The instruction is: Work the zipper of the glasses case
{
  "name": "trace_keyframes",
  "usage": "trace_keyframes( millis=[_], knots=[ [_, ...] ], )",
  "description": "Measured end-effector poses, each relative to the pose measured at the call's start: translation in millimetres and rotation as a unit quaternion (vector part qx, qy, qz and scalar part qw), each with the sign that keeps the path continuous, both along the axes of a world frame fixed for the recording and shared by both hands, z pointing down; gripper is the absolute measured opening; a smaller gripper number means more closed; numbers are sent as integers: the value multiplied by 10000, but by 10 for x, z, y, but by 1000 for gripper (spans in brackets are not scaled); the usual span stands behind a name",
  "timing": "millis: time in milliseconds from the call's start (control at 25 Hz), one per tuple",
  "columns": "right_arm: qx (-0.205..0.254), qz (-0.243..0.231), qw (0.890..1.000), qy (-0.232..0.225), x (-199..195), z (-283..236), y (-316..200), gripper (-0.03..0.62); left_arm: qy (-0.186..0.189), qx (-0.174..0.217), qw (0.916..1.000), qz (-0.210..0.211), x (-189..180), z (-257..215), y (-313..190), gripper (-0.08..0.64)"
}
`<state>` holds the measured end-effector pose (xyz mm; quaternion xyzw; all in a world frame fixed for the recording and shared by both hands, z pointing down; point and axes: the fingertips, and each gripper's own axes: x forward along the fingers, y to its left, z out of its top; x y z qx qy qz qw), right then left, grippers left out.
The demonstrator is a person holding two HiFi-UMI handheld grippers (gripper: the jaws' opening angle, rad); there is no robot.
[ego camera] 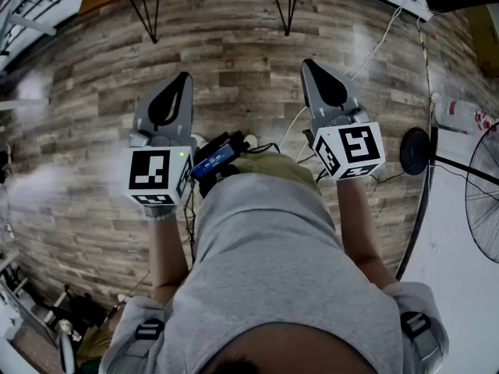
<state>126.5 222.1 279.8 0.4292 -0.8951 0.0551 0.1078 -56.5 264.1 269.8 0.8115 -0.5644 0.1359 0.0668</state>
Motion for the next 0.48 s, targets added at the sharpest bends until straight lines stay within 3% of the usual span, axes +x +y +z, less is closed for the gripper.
trace_keyframes(
  millis=[480],
  knots=[
    [-3, -25, 10000, 13, 11, 2, 0, 0, 5, 12, 10000, -13, 15, -3, -13, 12]
  ],
)
